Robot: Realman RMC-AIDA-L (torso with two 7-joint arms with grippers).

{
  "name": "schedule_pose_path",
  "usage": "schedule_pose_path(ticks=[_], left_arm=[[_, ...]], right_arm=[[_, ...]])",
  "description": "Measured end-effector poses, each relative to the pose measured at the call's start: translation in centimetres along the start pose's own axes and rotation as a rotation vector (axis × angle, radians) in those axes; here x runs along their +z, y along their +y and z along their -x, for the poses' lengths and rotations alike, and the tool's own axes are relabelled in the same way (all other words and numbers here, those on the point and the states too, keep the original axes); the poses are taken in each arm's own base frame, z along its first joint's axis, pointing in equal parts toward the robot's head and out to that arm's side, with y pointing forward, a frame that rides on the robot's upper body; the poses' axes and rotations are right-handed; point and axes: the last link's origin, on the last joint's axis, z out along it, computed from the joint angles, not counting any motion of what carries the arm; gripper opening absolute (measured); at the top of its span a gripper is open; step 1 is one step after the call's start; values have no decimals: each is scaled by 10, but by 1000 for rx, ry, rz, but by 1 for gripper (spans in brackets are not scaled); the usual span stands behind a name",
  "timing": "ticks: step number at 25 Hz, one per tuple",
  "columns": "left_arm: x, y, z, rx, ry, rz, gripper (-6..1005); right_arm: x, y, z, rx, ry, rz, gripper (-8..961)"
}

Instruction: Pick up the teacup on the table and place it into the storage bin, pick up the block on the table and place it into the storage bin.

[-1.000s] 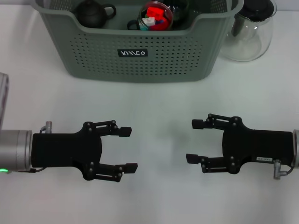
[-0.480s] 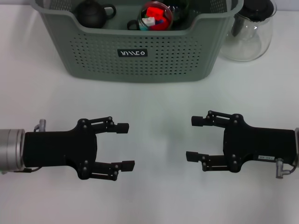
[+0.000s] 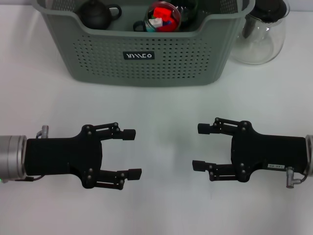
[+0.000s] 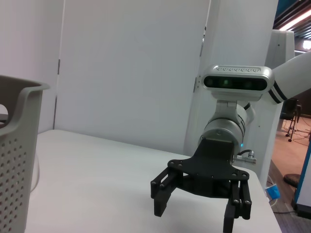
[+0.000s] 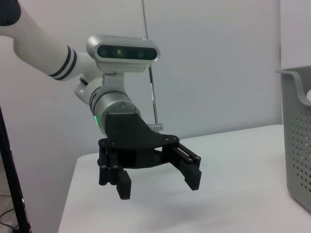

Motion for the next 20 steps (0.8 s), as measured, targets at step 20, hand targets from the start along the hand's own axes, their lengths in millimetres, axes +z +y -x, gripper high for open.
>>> schedule_pose_path(ticks=[20], left_arm=[[-1,2,3,-12,-1,-6,849]], right_arm=[[1,1,-1,7,7,6,856]])
